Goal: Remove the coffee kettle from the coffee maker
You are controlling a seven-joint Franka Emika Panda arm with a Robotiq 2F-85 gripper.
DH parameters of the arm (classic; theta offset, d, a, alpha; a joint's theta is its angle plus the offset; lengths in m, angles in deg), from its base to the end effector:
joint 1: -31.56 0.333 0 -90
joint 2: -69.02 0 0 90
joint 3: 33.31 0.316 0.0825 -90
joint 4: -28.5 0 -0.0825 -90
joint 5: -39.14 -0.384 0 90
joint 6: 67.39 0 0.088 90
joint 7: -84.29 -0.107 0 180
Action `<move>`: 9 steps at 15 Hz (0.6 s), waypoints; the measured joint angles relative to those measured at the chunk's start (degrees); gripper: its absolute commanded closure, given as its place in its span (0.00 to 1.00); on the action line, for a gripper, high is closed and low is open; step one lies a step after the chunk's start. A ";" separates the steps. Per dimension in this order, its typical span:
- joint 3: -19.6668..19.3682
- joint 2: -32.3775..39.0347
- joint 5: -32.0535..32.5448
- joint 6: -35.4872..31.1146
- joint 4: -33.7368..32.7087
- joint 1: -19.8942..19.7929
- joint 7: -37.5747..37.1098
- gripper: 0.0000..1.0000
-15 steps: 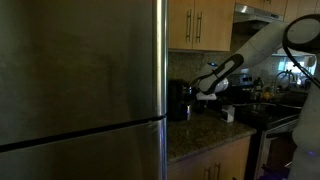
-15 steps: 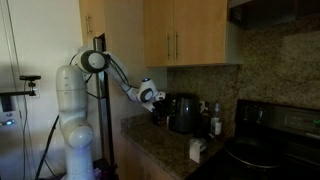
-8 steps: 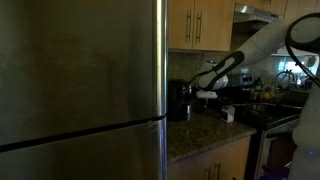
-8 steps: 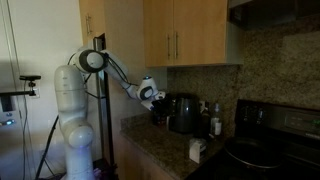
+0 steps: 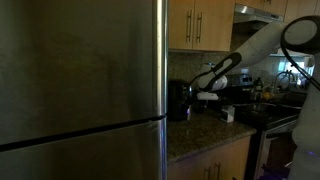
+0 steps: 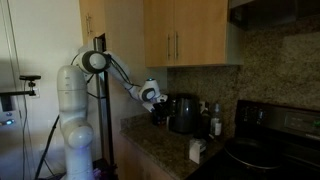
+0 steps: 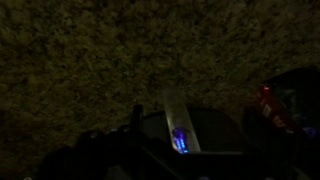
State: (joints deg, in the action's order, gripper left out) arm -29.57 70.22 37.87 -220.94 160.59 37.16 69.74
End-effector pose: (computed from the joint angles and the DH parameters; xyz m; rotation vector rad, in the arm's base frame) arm 0.5377 0.0877 0.3741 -3.0052 0.1644 -0.5215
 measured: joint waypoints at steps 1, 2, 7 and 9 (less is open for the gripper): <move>-0.66 2.68 -2.77 -2.27 -0.71 -0.66 3.05 0.00; -0.94 5.89 -6.97 -6.06 -1.63 -1.48 7.01 0.00; 0.57 -2.63 -16.55 -17.78 4.27 -3.02 20.68 0.00; 1.01 -9.95 -24.98 -17.78 7.14 -1.29 29.35 0.00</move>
State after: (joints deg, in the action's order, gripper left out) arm -28.56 60.27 12.89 -238.72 167.73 35.87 99.09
